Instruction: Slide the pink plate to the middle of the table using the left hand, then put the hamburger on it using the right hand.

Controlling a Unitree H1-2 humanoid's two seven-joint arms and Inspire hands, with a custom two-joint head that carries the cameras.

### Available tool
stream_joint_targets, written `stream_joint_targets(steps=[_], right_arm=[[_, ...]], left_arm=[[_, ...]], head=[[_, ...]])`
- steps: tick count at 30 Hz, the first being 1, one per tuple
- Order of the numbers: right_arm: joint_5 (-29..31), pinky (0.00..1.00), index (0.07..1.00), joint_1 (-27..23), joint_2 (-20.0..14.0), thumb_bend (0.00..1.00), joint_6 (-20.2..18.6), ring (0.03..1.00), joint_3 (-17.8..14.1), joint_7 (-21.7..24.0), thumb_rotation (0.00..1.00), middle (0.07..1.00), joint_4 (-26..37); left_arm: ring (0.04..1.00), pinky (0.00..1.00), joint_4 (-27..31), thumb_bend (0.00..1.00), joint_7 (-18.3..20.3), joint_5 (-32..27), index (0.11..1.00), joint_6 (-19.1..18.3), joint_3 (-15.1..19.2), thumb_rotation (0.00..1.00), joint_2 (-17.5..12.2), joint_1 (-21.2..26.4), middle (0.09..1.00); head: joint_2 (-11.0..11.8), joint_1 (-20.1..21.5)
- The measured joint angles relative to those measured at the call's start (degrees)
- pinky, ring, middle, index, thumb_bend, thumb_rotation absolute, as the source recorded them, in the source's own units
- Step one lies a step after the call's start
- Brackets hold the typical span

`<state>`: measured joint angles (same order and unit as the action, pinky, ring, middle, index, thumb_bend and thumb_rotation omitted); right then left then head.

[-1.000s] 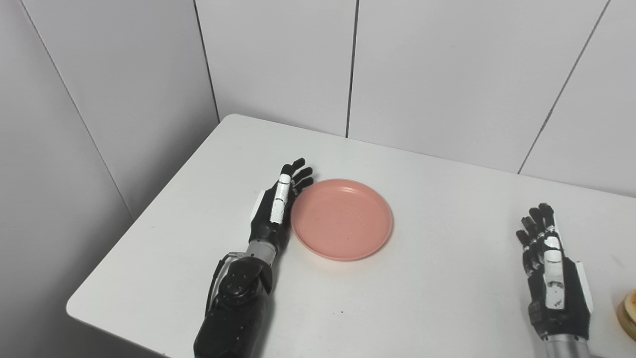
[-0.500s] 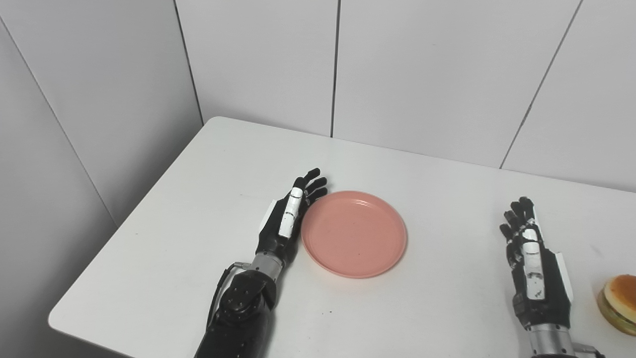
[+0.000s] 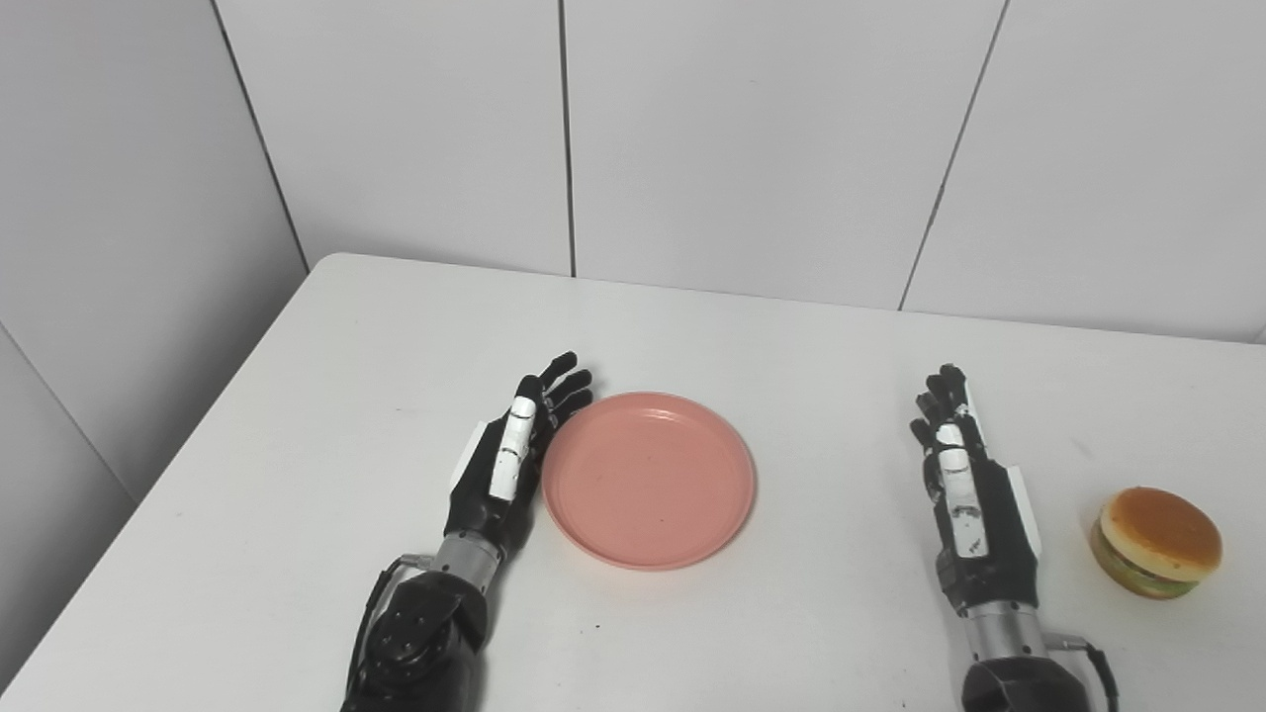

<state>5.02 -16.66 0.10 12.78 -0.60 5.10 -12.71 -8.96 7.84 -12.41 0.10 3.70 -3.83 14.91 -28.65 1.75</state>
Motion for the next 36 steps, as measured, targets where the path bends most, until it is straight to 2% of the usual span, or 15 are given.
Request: stream_joint_targets(steps=[4, 5, 11, 15, 21, 27, 36], right_arm=[[-2.0, 0.99, 0.991, 0.0, 0.9, 0.6, 0.0, 0.985, 0.6, -1.2, 0.92, 0.994, -0.1], [-2.5, 0.98, 0.99, -0.1, 1.1, 0.6, 0.0, 0.984, 0.8, -1.5, 0.92, 0.992, -0.2], [-5.0, 0.95, 0.956, -0.4, 2.9, 0.66, 0.0, 0.957, 1.3, -4.2, 0.87, 0.97, -0.7], [-5.7, 0.97, 0.966, -0.4, 4.1, 0.66, 0.0, 0.968, 1.5, -5.4, 0.86, 0.984, -0.8], [-6.2, 0.97, 0.967, -0.4, 4.6, 0.66, 0.0, 0.979, 2.2, -5.7, 0.87, 0.996, -0.8], [-6.2, 0.98, 0.968, -0.3, 4.5, 0.63, 0.0, 0.987, 2.5, -5.7, 0.9, 1.0, -0.9], [-6.2, 0.98, 0.958, -0.3, 4.6, 0.67, 0.0, 0.983, 2.8, -5.7, 0.87, 0.998, -1.0]], left_arm=[[0.894, 0.92, 0.7, 0.63, 0.1, 0.0, 0.867, -0.9, -0.1, 1.0, 0.0, -0.3, 0.885], [0.894, 0.91, 1.1, 0.63, 0.1, 0.0, 0.866, -1.4, -0.1, 1.0, 0.0, -0.4, 0.884], [0.91, 0.92, 2.2, 0.61, 1.0, 0.0, 0.881, -2.1, -0.1, 1.0, 0.0, -1.3, 0.902], [0.914, 0.92, 2.4, 0.61, 1.4, 0.0, 0.888, -2.5, -0.6, 1.0, 0.0, -1.3, 0.906], [0.921, 0.92, 1.1, 0.58, 2.4, 0.1, 0.899, -0.6, -1.7, 1.0, 0.4, -1.3, 0.913], [0.918, 0.92, -0.1, 0.6, 2.6, 0.3, 0.895, 1.5, -2.2, 1.0, 0.7, -1.0, 0.912], [0.939, 0.95, -0.5, 0.61, 2.7, 0.5, 0.92, 1.9, -2.9, 1.0, 1.3, -0.8, 0.934]], head=[[-0.1, 1.4], [-0.2, 3.5], [-0.4, 6.8], [-0.4, 8.0], [-0.6, 8.8], [-0.8, 8.5], [-0.9, 9.5]])
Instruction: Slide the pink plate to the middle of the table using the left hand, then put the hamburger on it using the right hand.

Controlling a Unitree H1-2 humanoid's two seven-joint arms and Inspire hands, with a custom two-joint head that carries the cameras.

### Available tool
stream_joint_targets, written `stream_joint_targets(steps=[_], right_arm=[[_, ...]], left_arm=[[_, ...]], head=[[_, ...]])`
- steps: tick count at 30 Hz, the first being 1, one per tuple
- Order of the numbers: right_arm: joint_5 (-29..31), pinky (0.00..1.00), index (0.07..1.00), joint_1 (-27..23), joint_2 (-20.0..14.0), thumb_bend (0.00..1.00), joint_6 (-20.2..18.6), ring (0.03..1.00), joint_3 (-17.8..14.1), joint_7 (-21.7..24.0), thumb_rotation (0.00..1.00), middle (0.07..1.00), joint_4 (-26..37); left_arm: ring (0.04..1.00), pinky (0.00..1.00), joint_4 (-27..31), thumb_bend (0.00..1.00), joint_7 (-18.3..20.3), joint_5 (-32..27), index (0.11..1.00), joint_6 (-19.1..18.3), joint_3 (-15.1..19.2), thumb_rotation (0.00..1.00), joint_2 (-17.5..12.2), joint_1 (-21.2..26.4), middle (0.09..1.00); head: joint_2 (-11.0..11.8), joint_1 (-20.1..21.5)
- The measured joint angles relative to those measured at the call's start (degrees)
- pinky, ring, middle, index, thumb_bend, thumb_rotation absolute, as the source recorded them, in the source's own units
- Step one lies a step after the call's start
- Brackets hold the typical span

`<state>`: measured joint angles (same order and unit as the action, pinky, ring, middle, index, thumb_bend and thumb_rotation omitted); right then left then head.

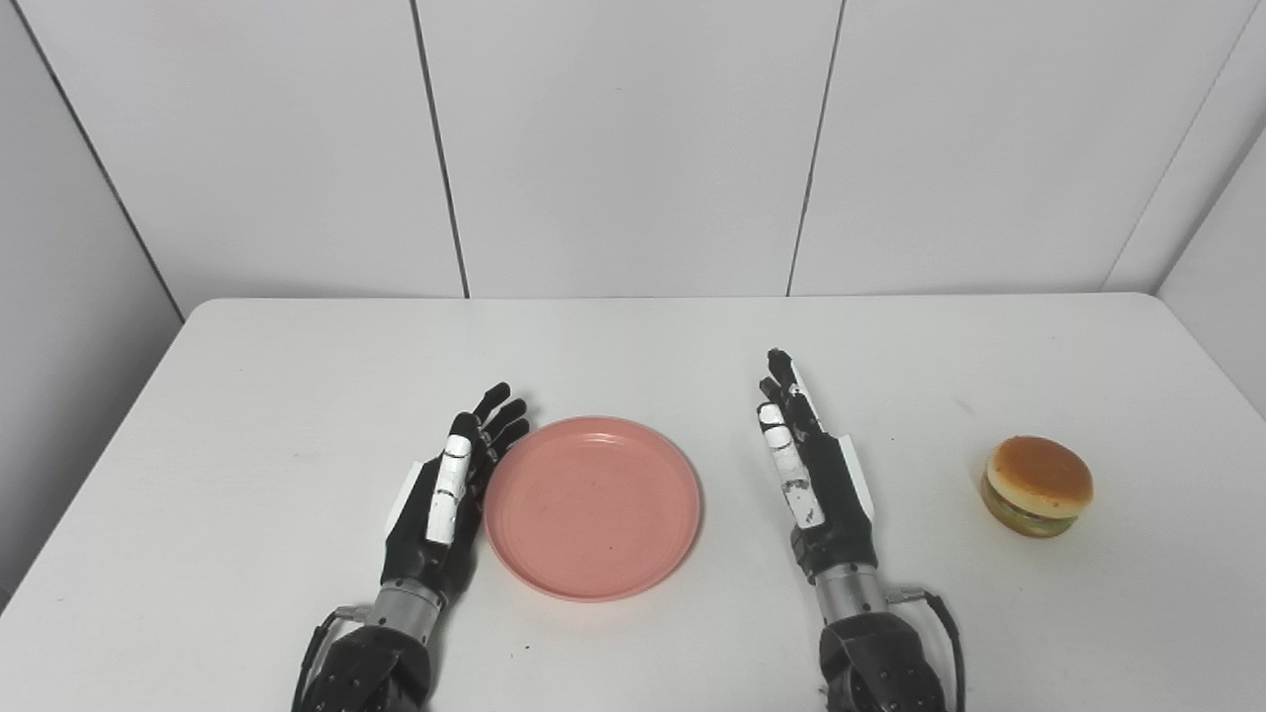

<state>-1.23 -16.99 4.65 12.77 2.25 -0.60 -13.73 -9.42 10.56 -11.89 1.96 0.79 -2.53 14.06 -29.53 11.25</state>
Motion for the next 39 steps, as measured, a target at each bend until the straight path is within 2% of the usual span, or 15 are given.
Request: stream_joint_targets(steps=[4, 5, 6, 9, 11, 15, 20, 21, 24, 28, 31, 33, 34, 36, 39], right_arm=[[0.1, 1.0, 0.971, -0.1, 0.0, 0.65, 0.0, 0.997, 0.2, 0.0, 0.87, 1.0, -0.1], [-0.6, 0.99, 0.98, -0.1, -0.1, 0.67, 0.0, 0.999, 0.5, -0.1, 0.95, 1.0, -0.1], [-2.3, 0.97, 0.977, -0.1, -0.3, 0.68, 0.0, 0.992, 1.2, -0.7, 0.98, 0.996, -0.1], [-12.9, 0.94, 0.972, -0.5, -2.3, 0.69, 0.4, 0.98, 5.0, -3.7, 1.0, 0.988, 0.0], [-16.3, 0.95, 0.971, -0.6, -2.9, 0.68, 2.2, 0.974, 5.8, -4.9, 0.99, 0.984, 0.2], [-17.5, 0.96, 0.966, -1.0, -5.0, 0.71, 3.6, 0.984, 5.3, -5.2, 0.94, 0.98, 0.6], [-20.0, 0.91, 0.959, -0.8, -9.0, 0.72, 2.9, 0.961, 3.3, -5.3, 0.89, 0.973, 4.3], [-20.6, 0.88, 0.951, -0.9, -9.7, 0.71, 2.5, 0.943, 2.8, -5.3, 0.87, 0.965, 5.4], [-22.1, 0.85, 0.947, -1.0, -10.8, 0.71, 2.0, 0.93, 1.5, -5.9, 0.84, 0.963, 8.4], [-22.3, 0.88, 0.942, -1.1, -12.2, 0.75, -2.7, 0.936, 0.9, -3.7, 0.75, 0.961, 13.7], [-23.1, 0.81, 0.935, -1.2, -14.8, 0.76, -7.2, 0.907, 0.9, 0.0, 0.74, 0.953, 19.5], [-25.0, 0.79, 0.93, -1.3, -17.0, 0.76, -9.7, 0.901, 0.6, 1.3, 0.73, 0.949, 21.9], [-25.7, 0.8, 0.927, -1.3, -18.1, 0.76, -10.9, 0.9, 0.4, 2.0, 0.7, 0.947, 22.9], [-27.5, 0.77, 0.924, -1.3, -19.8, 0.77, -14.7, 0.888, 0.1, 3.9, 0.66, 0.938, 24.5], [-29.7, 0.75, 0.917, -1.3, -21.9, 0.79, -19.7, 0.876, -0.1, 6.8, 0.63, 0.927, 26.8]], left_arm=[[0.942, 0.95, 0.0, 0.61, 0.4, 0.0, 0.926, 0.0, -0.1, 1.0, 0.0, 0.1, 0.938], [0.936, 0.95, -0.1, 0.6, 0.4, 0.0, 0.922, 0.0, 0.0, 1.0, 0.0, 0.1, 0.933], [0.932, 0.94, -0.1, 0.59, 0.4, 0.0, 0.917, 0.0, 0.0, 1.0, 0.0, 0.1, 0.929], [0.933, 0.95, -0.7, 0.59, 0.4, -0.1, 0.918, 0.2, 0.2, 1.0, 0.2, 0.5, 0.928], [0.942, 0.96, -1.3, 0.59, 0.4, -0.2, 0.934, 0.3, 0.3, 1.0, 0.4, 0.8, 0.941], [0.974, 0.99, -1.5, 0.59, 0.4, -0.1, 0.97, 0.6, 0.5, 1.0, 0.3, 1.0, 0.977], [0.989, 1.0, -2.5, 0.58, 0.4, -0.1, 0.984, 1.9, 1.0, 1.0, -0.6, 1.9, 0.994], [0.989, 1.0, -3.0, 0.58, 0.4, -0.1, 0.982, 2.1, 1.2, 1.0, -0.7, 2.2, 0.994], [0.992, 1.0, -3.9, 0.58, 0.4, -0.1, 0.984, 2.8, 1.5, 1.0, -0.7, 2.9, 0.998], [0.991, 1.0, -4.1, 0.57, 0.4, -0.2, 0.978, 3.6, 1.8, 1.0, -0.7, 3.1, 0.993], [0.996, 1.0, -4.3, 0.57, 0.4, -0.4, 0.98, 3.7, 1.9, 1.0, -0.6, 3.2, 0.997], [0.998, 1.0, -4.5, 0.58, 0.4, -0.4, 0.982, 3.7, 2.1, 1.0, -0.6, 3.2, 0.999], [0.999, 1.0, -4.6, 0.58, 0.4, -0.4, 0.983, 3.7, 2.3, 1.0, -0.6, 3.3, 0.999], [1.0, 1.0, -4.7, 0.56, 0.4, -0.5, 0.991, 3.7, 2.6, 1.0, -0.6, 3.3, 1.0], [1.0, 1.0, -4.9, 0.56, 0.6, -0.5, 0.997, 3.7, 2.8, 1.0, -0.7, 3.4, 1.0]], head=[[0.0, 1.2], [0.0, 1.8], [0.0, 1.9], [0.0, 2.5], [0.1, 3.4], [-0.1, 5.4], [-0.2, 6.5], [-0.2, 6.5], [-0.2, 6.7], [-0.3, 7.6], [-0.3, 8.5], [-0.3, 8.5], [-0.1, 10.0], [0.1, 11.9], [0.2, 12.5]])
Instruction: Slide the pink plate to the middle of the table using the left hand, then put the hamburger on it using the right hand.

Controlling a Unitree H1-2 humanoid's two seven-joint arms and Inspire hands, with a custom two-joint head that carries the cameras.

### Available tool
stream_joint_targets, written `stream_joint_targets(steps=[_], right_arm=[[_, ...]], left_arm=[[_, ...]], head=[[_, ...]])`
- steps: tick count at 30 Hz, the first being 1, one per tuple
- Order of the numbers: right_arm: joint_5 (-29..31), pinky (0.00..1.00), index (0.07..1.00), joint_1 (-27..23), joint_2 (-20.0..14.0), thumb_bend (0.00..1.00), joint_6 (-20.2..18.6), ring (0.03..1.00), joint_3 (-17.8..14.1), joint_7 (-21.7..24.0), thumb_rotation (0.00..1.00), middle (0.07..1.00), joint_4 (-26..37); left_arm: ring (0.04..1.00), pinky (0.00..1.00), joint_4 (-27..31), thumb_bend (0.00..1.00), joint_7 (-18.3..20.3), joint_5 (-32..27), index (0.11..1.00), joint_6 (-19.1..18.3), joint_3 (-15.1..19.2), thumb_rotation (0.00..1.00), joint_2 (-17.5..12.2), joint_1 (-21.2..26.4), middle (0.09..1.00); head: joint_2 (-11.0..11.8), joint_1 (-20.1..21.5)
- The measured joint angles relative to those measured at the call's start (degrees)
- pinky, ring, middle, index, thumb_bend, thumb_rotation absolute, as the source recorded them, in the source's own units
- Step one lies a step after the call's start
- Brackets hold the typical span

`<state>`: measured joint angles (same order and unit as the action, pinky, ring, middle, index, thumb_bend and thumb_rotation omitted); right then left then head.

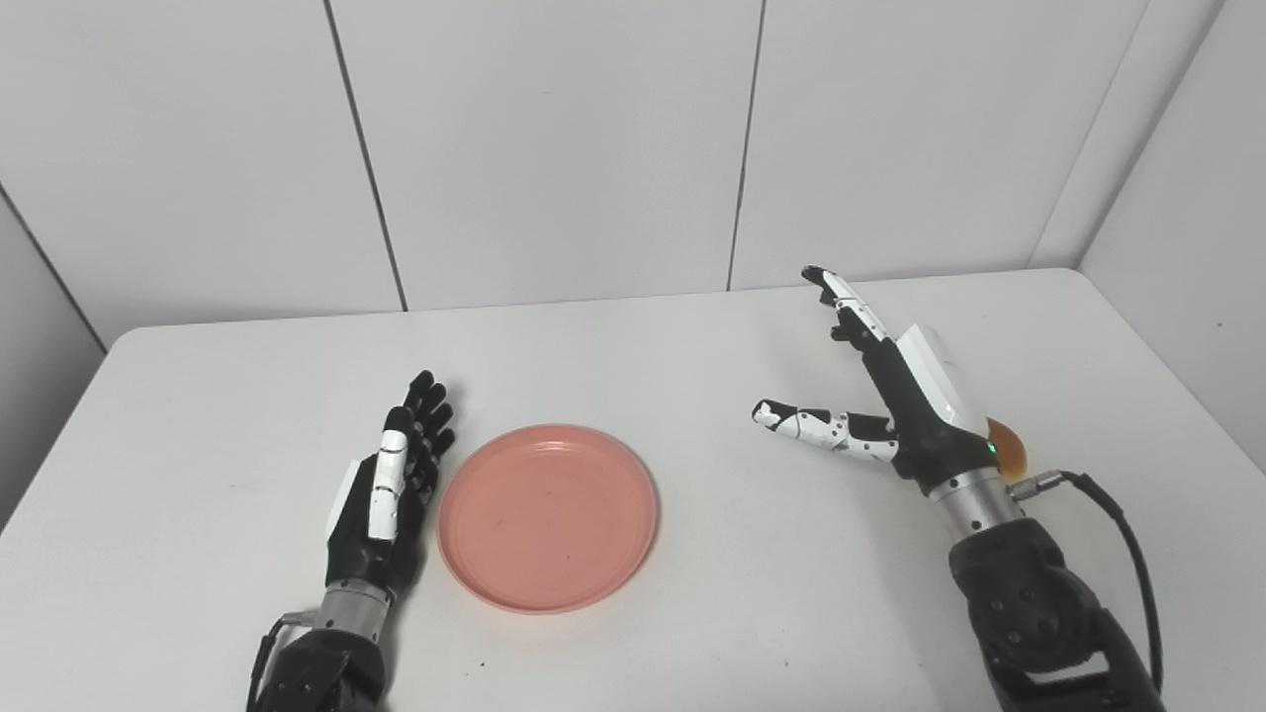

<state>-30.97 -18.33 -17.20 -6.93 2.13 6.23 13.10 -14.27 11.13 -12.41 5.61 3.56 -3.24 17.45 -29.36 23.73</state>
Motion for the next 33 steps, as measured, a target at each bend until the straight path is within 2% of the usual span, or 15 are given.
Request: stream_joint_targets(steps=[2, 5, 7, 15, 21, 24, 27, 30, 33], right_arm=[[-1.7, 0.76, 0.91, -0.3, -1.0, 0.8, -3.7, 0.873, -0.2, 1.7, 0.59, 0.92, 0.6], [-3.7, 0.73, 0.892, -0.3, -1.6, 0.8, -7.1, 0.858, -0.2, 3.5, 0.53, 0.906, 1.7], [-4.7, 0.71, 0.885, -0.3, -3.1, 0.8, -9.2, 0.849, -0.3, 4.9, 0.49, 0.9, 2.3], [-7.0, 0.75, 0.894, -0.3, -8.0, 0.88, -15.9, 0.872, -2.5, 8.4, 0.55, 0.913, 3.0], [-7.1, 0.78, 0.907, 0.1, -9.0, 0.97, -17.8, 0.897, -3.5, 9.5, 0.53, 0.926, 3.6], [-7.6, 0.81, 0.913, 0.1, -9.1, 0.97, -19.3, 0.909, -5.5, 10.9, 0.45, 0.932, 3.5], [-9.5, 0.78, 0.915, 0.2, -8.8, 0.97, -19.7, 0.899, -7.4, 12.1, 0.4, 0.933, 3.4], [-12.2, 0.76, 0.91, 0.2, -8.3, 0.98, -19.8, 0.889, -8.6, 14.7, 0.39, 0.928, 3.2], [-14.4, 0.77, 0.912, 0.2, -7.0, 0.99, -19.8, 0.878, -10.0, 18.6, 0.33, 0.914, 3.1]], left_arm=[[1.0, 1.0, -0.5, 0.55, 0.1, 0.0, 0.998, 0.0, 0.0, 1.0, -0.2, 0.4, 1.0], [1.0, 1.0, -0.8, 0.54, 0.5, 0.0, 0.997, 0.0, 0.0, 1.0, -0.4, 0.7, 1.0], [1.0, 1.0, -1.3, 0.54, 1.0, 0.0, 0.997, 0.1, 0.0, 1.0, -0.5, 1.1, 1.0], [1.0, 1.0, -1.3, 0.53, 1.3, -1.3, 0.989, -0.7, 0.4, 1.0, -1.1, 1.0, 1.0], [1.0, 1.0, -1.3, 0.5, 2.4, -2.6, 0.987, -2.1, 0.4, 1.0, -1.4, 1.1, 1.0], [1.0, 1.0, -1.3, 0.5, 2.4, -3.5, 0.993, -2.3, 0.6, 1.0, -1.5, 1.2, 1.0], [1.0, 1.0, -1.4, 0.48, 2.4, -3.8, 0.996, -2.5, 0.6, 1.0, -1.9, 1.2, 1.0], [1.0, 1.0, -1.4, 0.48, 2.4, -3.8, 0.995, -2.5, 0.6, 1.0, -1.9, 1.2, 1.0], [1.0, 1.0, -1.3, 0.48, 2.4, -3.8, 0.993, -2.7, 0.6, 1.0, -2.0, 1.2, 1.0]], head=[[0.0, 0.7], [0.0, 1.7], [0.0, 1.8], [0.2, 3.6], [0.4, 4.7], [0.6, 5.4], [0.6, 5.6], [0.5, 5.6], [0.4, 5.7]])
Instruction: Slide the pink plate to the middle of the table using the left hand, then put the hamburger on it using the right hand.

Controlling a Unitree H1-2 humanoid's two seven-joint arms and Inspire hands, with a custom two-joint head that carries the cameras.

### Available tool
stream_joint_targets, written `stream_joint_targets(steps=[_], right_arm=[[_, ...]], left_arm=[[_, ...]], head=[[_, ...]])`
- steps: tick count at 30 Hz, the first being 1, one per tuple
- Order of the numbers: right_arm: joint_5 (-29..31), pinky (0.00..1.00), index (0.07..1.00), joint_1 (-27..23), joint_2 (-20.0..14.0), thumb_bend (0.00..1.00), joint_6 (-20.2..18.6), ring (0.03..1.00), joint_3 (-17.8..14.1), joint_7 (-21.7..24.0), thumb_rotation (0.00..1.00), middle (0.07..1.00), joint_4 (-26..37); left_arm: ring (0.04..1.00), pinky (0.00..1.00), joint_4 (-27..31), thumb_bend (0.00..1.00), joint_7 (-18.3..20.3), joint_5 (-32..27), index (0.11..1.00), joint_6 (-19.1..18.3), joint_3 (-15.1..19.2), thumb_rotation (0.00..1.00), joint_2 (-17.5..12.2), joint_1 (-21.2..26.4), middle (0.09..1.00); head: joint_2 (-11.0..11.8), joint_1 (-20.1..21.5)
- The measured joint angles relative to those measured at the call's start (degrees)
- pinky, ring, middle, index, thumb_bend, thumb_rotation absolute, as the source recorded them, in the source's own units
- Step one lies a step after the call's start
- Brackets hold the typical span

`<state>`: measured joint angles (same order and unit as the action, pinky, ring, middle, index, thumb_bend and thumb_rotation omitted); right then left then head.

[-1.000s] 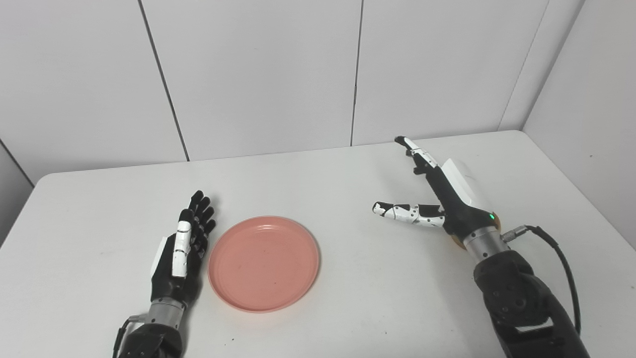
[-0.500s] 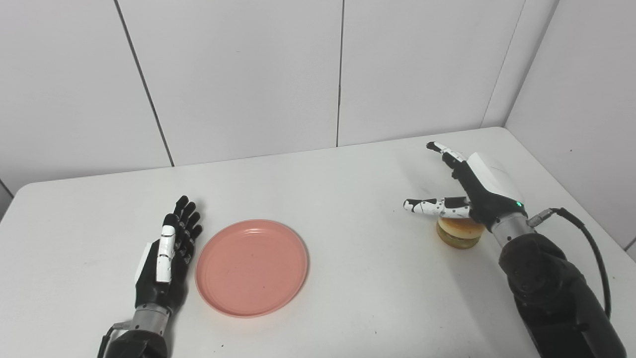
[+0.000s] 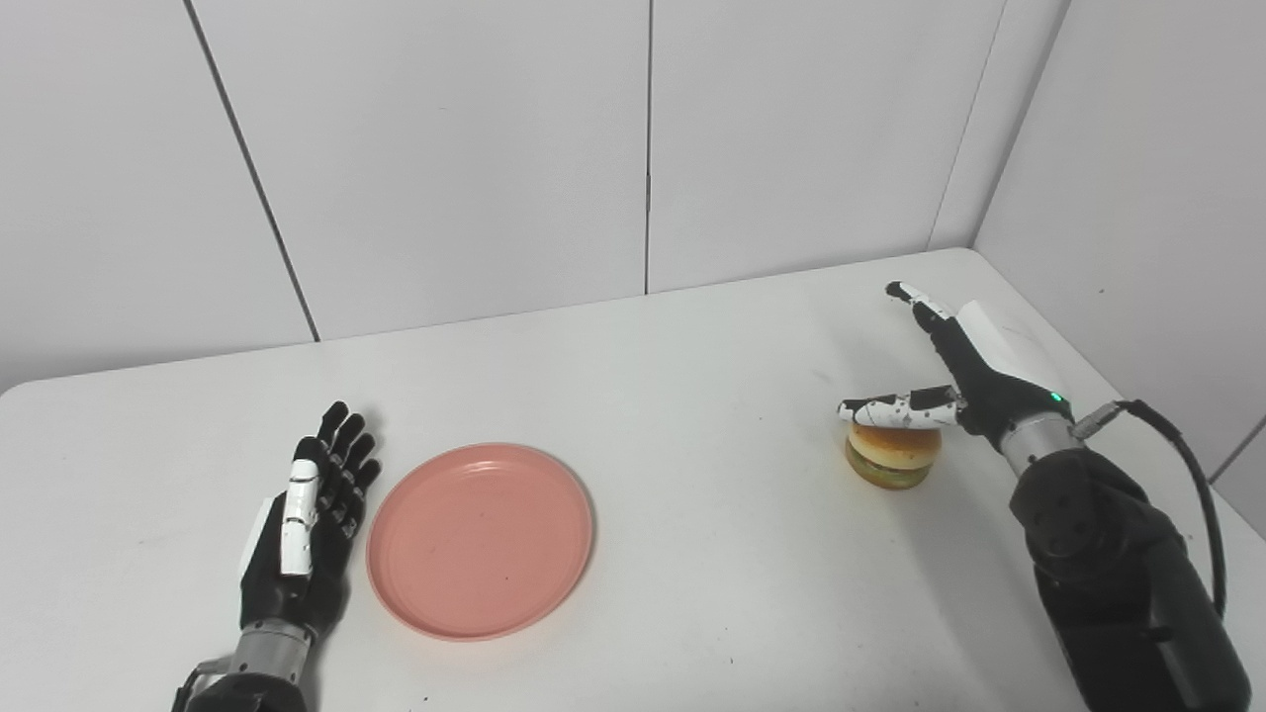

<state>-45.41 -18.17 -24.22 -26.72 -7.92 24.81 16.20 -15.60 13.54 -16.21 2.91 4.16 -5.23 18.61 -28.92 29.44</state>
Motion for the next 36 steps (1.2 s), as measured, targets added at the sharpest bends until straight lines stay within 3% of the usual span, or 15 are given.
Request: stream_joint_targets(steps=[4, 10, 16, 20, 22, 24, 25, 27, 28, 29, 33, 36], right_arm=[[-2.6, 0.74, 0.915, -0.1, 2.5, 1.0, -0.1, 0.873, -2.6, 5.3, 0.37, 0.919, -1.2], [-6.2, 0.73, 0.926, -0.5, 2.1, 1.0, -0.1, 0.876, -1.8, 9.1, 0.4, 0.924, -3.2], [-8.2, 0.77, 0.941, -1.2, 1.7, 1.0, -0.1, 0.905, -0.6, 13.3, 0.34, 0.949, -6.5], [-8.9, 0.8, 0.93, -2.5, 1.8, 1.0, -0.1, 0.911, -0.6, 13.3, 0.29, 0.937, -8.2], [-9.4, 0.52, 0.907, -2.8, 1.8, 0.95, -0.1, 0.655, -0.6, 13.1, 0.14, 0.767, -8.7], [-10.7, 0.41, 0.868, -3.1, 2.3, 0.88, -0.1, 0.502, -0.6, 12.2, 0.04, 0.642, -9.5], [-11.8, 0.33, 0.856, -3.1, 2.5, 0.76, -0.1, 0.427, -0.6, 11.9, 0.01, 0.57, -9.8], [-12.8, 0.28, 0.84, -3.5, 2.9, 0.63, -0.1, 0.363, -0.6, 10.5, 0.0, 0.51, -10.4], [-13.2, 0.26, 0.836, -3.8, 2.9, 0.6, -0.1, 0.347, -0.6, 10.2, 0.0, 0.496, -10.8], [-13.5, 0.36, 0.788, -4.1, 2.8, 0.58, -0.1, 0.426, -0.7, 9.8, 0.0, 0.494, -11.2], [-12.9, 0.22, 0.627, -3.1, 2.8, 0.53, -0.1, 0.419, 0.4, 3.8, 0.0, 0.5, -12.0], [-12.5, 0.18, 0.574, -1.8, 3.6, 0.53, -0.1, 0.44, 1.1, -2.6, 0.0, 0.484, -12.2]], left_arm=[[1.0, 1.0, 0.2, 0.48, 0.2, -0.2, 0.993, -0.5, 0.0, 1.0, -0.1, 0.0, 1.0], [1.0, 1.0, 0.6, 0.48, 0.8, -1.0, 0.998, -1.1, 0.1, 1.0, -0.2, -0.2, 1.0], [1.0, 1.0, 0.9, 0.48, 0.9, -1.2, 0.992, -1.6, 0.3, 1.0, -0.2, -0.4, 1.0], [1.0, 1.0, 1.1, 0.48, 0.9, -1.1, 0.996, -1.7, 0.3, 1.0, -0.3, -0.6, 1.0], [1.0, 1.0, 1.2, 0.47, 0.9, -1.1, 0.995, -1.7, 0.3, 1.0, -0.3, -0.6, 1.0], [1.0, 1.0, 1.2, 0.47, 0.9, -1.1, 0.994, -1.7, 0.3, 1.0, -0.3, -0.6, 1.0], [1.0, 1.0, 1.2, 0.47, 0.9, -1.1, 0.995, -1.7, 0.3, 1.0, -0.3, -0.6, 1.0], [1.0, 1.0, 1.2, 0.47, 0.9, -1.1, 0.993, -1.7, 0.2, 1.0, -0.3, -0.6, 1.0], [1.0, 1.0, 1.2, 0.47, 0.9, -1.1, 0.992, -1.7, 0.2, 1.0, -0.3, -0.7, 1.0], [1.0, 1.0, 1.2, 0.47, 0.9, -1.1, 0.992, -1.7, 0.2, 1.0, -0.3, -0.7, 1.0], [1.0, 1.0, 1.3, 0.46, 1.0, -1.1, 0.99, -1.6, 0.2, 1.0, -0.2, -0.7, 1.0], [1.0, 1.0, 1.4, 0.47, 0.9, -1.1, 0.986, -1.7, 0.3, 1.0, -0.2, -0.7, 1.0]], head=[[0.0, 0.2], [-0.2, 0.1], [-0.3, 0.0], [-0.4, 0.0], [-0.4, 0.0], [-0.4, -0.2], [-0.4, -0.2], [-0.4, -0.2], [-0.4, -0.2], [-0.4, -0.2], [-0.4, -0.4], [-0.4, -0.6]])
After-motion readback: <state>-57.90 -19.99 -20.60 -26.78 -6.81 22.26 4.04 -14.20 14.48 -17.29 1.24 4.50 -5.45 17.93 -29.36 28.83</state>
